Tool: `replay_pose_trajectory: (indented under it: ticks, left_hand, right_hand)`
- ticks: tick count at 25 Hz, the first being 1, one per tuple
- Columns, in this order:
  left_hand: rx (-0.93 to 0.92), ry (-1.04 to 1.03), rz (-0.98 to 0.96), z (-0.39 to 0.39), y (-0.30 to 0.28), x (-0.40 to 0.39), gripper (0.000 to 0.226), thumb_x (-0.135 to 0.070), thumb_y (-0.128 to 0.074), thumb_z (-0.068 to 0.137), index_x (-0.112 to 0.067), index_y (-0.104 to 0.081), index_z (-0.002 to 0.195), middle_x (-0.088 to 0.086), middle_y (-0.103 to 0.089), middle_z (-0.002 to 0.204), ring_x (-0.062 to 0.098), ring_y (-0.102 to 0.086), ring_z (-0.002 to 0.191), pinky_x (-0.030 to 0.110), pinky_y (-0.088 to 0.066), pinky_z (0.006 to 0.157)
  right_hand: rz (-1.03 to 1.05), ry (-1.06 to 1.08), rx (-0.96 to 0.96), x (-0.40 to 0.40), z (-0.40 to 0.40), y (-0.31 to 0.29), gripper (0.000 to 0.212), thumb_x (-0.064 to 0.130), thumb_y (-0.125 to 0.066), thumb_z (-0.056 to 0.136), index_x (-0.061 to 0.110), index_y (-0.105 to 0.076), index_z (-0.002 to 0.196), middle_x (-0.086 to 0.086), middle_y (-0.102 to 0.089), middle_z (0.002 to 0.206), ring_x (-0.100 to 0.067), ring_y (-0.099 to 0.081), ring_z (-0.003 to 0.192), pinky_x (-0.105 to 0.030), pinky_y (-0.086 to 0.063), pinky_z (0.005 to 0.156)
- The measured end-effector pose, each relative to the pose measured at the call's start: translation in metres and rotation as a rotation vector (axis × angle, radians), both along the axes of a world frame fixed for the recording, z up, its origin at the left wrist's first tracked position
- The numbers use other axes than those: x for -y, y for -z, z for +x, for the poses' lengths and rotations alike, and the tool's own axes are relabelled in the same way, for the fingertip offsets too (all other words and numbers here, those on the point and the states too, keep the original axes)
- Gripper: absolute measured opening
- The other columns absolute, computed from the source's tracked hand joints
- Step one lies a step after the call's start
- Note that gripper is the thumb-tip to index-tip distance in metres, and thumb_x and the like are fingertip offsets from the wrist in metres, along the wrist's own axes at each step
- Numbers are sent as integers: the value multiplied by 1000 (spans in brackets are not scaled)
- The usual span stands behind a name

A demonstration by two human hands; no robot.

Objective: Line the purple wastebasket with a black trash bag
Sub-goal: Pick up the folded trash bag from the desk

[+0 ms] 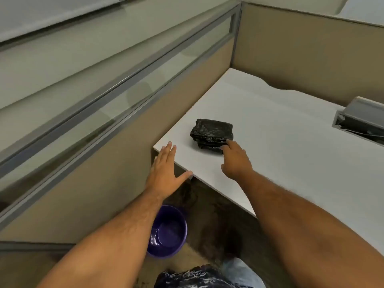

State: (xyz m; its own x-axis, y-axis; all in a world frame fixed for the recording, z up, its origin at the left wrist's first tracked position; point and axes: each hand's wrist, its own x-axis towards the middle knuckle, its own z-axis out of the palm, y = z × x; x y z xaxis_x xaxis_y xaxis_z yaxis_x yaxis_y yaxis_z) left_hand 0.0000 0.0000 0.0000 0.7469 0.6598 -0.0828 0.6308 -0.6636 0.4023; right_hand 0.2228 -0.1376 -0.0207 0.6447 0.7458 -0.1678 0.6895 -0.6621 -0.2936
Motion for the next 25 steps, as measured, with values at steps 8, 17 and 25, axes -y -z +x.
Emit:
replay_pose_trajectory:
  ticks: [8,17,25]
  left_hand:
    - [0,-178,-143,56,11,14,104,-61,-69,92,-25,-13,172,-14,4,179,11,1,165,43,-19,131]
    - [83,-374,-289,87,14,31,90,-47,-74,95,-26,-27,169,-14,-11,178,11,-17,161,36,-29,125]
    - [505,-638,-610,118,-3,29,56,-39,-74,97,-25,-57,149,-9,-56,150,8,-51,140,32,-45,111]
  right_hand:
    - [-113,-241,-43,-43,90,31,52,8,-67,88,16,-63,139,-10,-24,175,-34,-16,163,-62,-14,131]
    - [215,-144,-215,-48,129,34,42,3,-64,92,13,-72,132,-5,-67,138,-28,-62,131,-55,-10,133]
    - [839,253,-815,-55,122,-28,23,1,-71,93,20,-82,101,3,-80,106,-13,-78,95,-38,-65,94]
